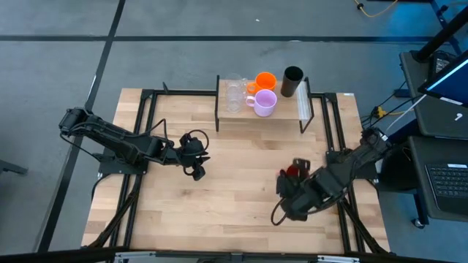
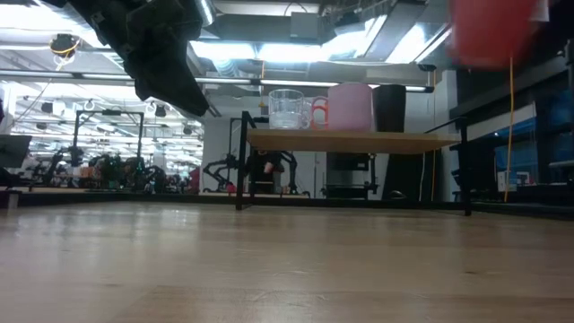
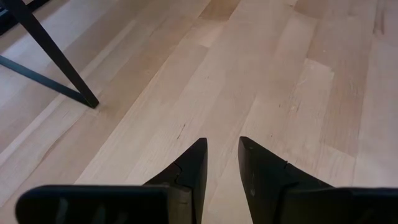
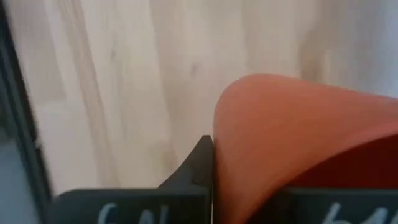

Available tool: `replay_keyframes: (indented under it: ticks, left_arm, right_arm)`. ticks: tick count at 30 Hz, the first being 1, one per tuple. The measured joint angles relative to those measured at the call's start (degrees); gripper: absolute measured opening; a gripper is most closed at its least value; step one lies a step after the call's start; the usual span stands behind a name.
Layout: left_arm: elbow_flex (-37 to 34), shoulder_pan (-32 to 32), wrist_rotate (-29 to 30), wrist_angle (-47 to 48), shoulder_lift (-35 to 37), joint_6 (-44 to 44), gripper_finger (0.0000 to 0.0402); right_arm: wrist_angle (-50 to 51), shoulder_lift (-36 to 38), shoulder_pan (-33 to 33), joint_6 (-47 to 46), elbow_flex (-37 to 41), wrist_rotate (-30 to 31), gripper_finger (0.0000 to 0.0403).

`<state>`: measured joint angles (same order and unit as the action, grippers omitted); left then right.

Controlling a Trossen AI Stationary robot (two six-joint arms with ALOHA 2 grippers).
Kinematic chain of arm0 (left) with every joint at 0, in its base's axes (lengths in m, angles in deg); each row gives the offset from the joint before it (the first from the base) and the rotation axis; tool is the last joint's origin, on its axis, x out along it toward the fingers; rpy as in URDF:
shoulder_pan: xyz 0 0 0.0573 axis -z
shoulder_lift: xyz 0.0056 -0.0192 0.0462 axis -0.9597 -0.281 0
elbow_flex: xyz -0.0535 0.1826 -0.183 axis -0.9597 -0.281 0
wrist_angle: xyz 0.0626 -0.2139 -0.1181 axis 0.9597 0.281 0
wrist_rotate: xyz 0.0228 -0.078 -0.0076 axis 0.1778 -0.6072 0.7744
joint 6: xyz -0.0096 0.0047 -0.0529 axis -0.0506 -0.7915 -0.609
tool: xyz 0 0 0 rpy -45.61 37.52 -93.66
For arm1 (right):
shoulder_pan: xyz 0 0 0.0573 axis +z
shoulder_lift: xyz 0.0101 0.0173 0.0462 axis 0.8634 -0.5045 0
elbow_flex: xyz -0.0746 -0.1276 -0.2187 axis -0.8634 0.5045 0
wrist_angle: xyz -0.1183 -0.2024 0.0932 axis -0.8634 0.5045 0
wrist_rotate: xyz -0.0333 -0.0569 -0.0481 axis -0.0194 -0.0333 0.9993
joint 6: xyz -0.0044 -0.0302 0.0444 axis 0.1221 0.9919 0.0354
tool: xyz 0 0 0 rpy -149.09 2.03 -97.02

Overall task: Stack small to large cups/mugs on shelf
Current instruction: Put the orange cup on the shelf

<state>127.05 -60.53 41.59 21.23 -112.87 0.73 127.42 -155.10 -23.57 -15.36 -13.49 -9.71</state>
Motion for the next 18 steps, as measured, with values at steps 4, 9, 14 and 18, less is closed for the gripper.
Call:
replay_keyframes:
  ticks: [4,9,14,18]
  left_arm:
    - [0.0,0.0,0.0,0.1,0.0,0.0,0.0085]
    - [0.0,0.0,0.0,0.2,0.0,0.1,0.0085]
    - [0.0,0.0,0.0,0.2,0.0,0.4,0.0085]
    - [0.0,0.0,0.0,0.2,0.0,2.2,0.0085]
  right_arm:
    - [0.5,0.8,-1.8,7.0,-6.3,8.5,0.0008]
    - [0.2,1.5,-6.9,14.4,-12.5,11.6,0.0008]
    - [0.3,1.7,-12.7,21.3,-18.3,11.3,0.0008]
    - [0.3,2.0,-16.8,27.0,-22.2,10.9,0.0008]
